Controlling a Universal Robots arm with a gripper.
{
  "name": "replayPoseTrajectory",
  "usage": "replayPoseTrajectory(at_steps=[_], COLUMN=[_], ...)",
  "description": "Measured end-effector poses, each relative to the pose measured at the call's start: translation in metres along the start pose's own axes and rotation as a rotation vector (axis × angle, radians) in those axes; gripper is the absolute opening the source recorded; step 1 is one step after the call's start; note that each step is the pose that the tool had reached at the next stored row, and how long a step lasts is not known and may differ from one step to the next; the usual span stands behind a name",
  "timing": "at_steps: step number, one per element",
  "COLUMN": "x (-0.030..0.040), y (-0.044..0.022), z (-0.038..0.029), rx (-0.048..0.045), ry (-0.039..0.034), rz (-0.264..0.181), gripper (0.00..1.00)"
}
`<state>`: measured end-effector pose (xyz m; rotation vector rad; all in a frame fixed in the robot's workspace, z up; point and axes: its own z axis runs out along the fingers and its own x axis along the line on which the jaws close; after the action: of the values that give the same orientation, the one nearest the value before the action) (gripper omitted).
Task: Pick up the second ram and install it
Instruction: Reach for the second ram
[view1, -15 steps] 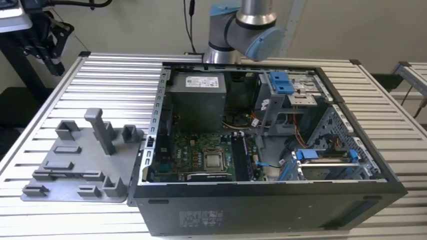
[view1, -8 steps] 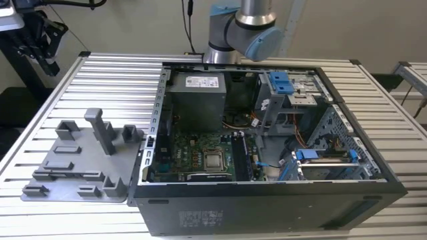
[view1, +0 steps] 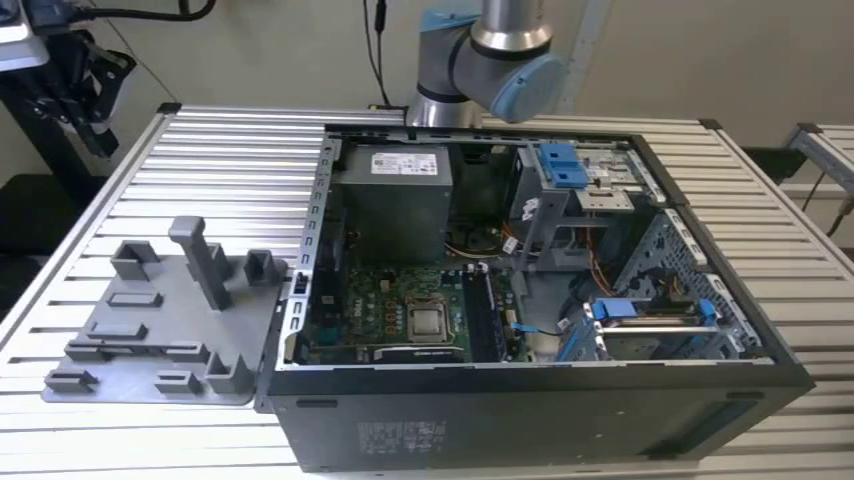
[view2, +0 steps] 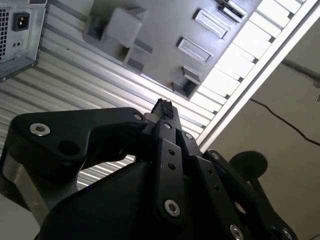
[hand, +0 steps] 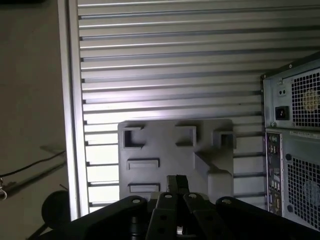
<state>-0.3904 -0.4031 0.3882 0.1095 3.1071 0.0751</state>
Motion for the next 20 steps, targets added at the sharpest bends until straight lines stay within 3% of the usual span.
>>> replayPoseTrajectory(at_steps=[4, 10, 20], x=[-0.0004, -0.0017, -0.0082], y=[-0.0069, -0.0207, -0.0426], z=[0.0039, 0.0081, 0.0163], rx=[0.0002, 0.0012, -0.0006], ry=[0.0039, 0.0185, 0.0196], rz=[0.000, 0.001, 0.001], gripper=[0.11, 0.11, 0.11])
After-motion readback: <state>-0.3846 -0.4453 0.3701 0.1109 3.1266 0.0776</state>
